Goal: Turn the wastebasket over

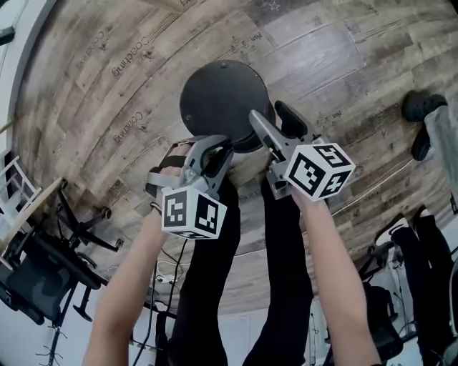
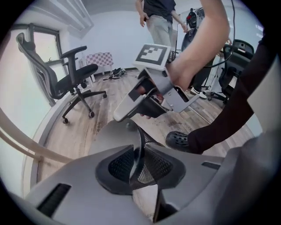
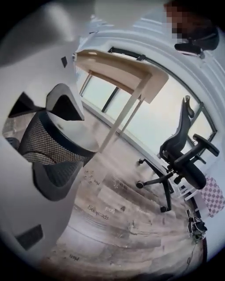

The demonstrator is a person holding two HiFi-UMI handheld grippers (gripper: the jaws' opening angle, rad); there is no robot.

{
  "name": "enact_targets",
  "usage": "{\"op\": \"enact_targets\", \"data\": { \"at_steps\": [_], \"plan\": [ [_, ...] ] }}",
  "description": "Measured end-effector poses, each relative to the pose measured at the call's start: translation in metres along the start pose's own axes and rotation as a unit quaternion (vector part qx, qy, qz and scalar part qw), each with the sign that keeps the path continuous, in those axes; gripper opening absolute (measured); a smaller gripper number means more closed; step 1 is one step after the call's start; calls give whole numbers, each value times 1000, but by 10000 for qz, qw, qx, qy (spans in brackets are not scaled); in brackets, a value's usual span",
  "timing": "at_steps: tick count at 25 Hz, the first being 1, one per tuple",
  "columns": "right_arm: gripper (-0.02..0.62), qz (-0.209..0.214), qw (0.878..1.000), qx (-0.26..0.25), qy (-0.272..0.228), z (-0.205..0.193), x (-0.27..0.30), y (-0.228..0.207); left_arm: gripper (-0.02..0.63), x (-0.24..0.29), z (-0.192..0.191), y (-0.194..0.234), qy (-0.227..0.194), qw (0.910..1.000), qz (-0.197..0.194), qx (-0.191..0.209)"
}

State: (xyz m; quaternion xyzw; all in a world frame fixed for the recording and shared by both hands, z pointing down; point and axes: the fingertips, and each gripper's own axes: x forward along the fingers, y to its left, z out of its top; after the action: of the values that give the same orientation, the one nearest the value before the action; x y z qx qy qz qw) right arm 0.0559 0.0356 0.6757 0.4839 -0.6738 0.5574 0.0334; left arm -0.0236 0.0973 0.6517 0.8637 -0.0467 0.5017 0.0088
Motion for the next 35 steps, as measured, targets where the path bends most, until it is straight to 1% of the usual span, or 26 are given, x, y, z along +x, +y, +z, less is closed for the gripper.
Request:
{"op": "enact_targets", "data": {
  "at_steps": [1,3,4,6,8,10,13,16,17,18,21,24,28,32,35],
  "plan": [
    [293,-115,9998,-82,116,-5,2,-2,87,1,0,-5,12,10000,6,74],
    [225,-399,9988,-203,205,-13,1,-9,87,3,2,-13,31,9998,24,201],
    [210,-490,9984,-217,186,-16,0,-12,86,4,2,-17,38,9997,32,253],
    [198,-543,9984,-134,123,-20,-5,-16,86,5,2,-26,45,9994,59,344],
    [179,-517,9986,95,63,-22,-9,-19,83,8,2,-36,51,9989,80,463],
    [124,-457,9983,354,0,-23,-14,-21,78,12,2,-48,65,9980,5,627],
    [118,-473,9984,310,47,-30,-17,-24,77,20,0,-63,125,9968,-102,784],
    [115,-607,9977,271,141,-41,-15,-32,68,33,-11,-71,289,9967,-121,755],
    [89,-698,9971,255,168,-44,-15,-37,52,37,-15,-72,344,9966,-99,744],
    [47,-783,9965,231,184,-46,-15,-40,25,41,-19,-72,389,9965,-69,738],
    [44,-823,9963,133,208,-46,-14,-43,25,49,-25,-69,465,9964,-113,701],
    [44,-814,9964,18,254,-46,-14,-43,25,48,-27,-69,513,9955,-191,774],
    [44,-841,9962,-29,234,-41,-21,-41,25,42,-30,-66,605,9951,-158,771],
    [44,-842,9960,-182,247,-31,-36,-30,25,24,-19,-60,574,9960,-80,681],
    [43,-815,9959,-356,192,-11,-51,-15,25,1,-2,-47,486,9973,84,546]
  ]
}}
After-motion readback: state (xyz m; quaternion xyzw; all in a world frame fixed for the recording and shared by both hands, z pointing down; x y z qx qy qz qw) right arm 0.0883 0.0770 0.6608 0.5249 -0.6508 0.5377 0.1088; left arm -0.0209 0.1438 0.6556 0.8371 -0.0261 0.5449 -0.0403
